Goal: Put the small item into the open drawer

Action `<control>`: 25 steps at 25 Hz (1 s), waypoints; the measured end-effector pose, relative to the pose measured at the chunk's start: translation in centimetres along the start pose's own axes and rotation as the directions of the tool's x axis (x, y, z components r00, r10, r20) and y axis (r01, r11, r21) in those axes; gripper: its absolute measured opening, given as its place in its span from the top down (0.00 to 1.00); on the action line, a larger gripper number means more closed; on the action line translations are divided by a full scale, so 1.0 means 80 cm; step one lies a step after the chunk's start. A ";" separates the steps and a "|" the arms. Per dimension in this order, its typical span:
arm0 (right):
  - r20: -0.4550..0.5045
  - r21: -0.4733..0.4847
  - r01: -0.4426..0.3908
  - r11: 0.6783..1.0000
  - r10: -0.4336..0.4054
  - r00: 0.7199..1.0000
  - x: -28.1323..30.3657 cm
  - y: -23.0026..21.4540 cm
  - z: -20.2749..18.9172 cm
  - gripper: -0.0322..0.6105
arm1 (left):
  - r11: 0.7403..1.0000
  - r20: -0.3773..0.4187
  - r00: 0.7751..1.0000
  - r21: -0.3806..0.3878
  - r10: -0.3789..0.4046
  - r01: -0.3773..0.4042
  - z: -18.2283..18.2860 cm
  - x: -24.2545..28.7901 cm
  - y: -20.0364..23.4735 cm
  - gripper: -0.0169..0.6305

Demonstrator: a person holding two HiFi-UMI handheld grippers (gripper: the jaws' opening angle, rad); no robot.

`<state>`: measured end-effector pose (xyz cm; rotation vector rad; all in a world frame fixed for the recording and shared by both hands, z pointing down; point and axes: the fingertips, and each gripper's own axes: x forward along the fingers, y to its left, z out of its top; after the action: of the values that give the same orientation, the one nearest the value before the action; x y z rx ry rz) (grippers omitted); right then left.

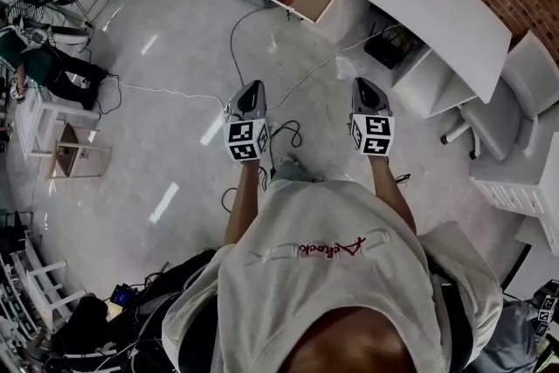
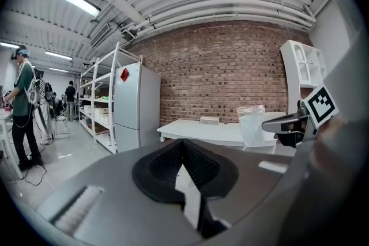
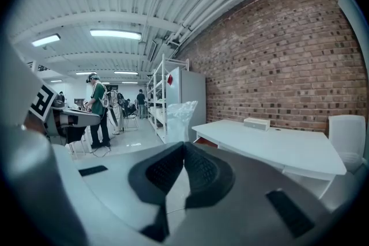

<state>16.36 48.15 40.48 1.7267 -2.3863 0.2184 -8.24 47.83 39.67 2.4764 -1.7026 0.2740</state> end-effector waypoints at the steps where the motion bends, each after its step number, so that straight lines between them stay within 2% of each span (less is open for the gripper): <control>1: 0.000 -0.002 -0.004 1.000 0.004 1.000 0.003 -0.001 0.000 0.93 | 1.000 -0.001 1.000 -0.001 0.001 -0.001 -0.001 0.002 0.000 0.96; 8: -0.009 -0.009 -0.007 1.000 0.007 1.000 0.023 -0.008 -0.002 0.93 | 1.000 -0.004 1.000 -0.002 -0.014 0.014 -0.002 0.031 0.003 0.96; 14: -0.018 -0.013 0.017 1.000 -0.017 1.000 0.068 -0.024 -0.002 0.93 | 0.999 0.004 0.999 -0.013 -0.043 0.043 -0.001 0.084 0.020 0.96; 21: -0.031 -0.022 0.036 0.999 -0.037 0.999 0.165 -0.030 0.025 0.93 | 0.996 0.001 0.997 -0.025 -0.083 0.083 0.016 0.172 0.072 0.96; 25: -0.033 -0.020 0.042 0.999 -0.043 0.999 0.231 -0.021 0.053 0.93 | 0.994 0.001 0.995 -0.030 -0.102 0.102 0.036 0.221 0.121 0.96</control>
<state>12.01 29.61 40.79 1.7490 -2.3182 0.2152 -10.84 27.64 40.70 2.5306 -1.5617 0.2370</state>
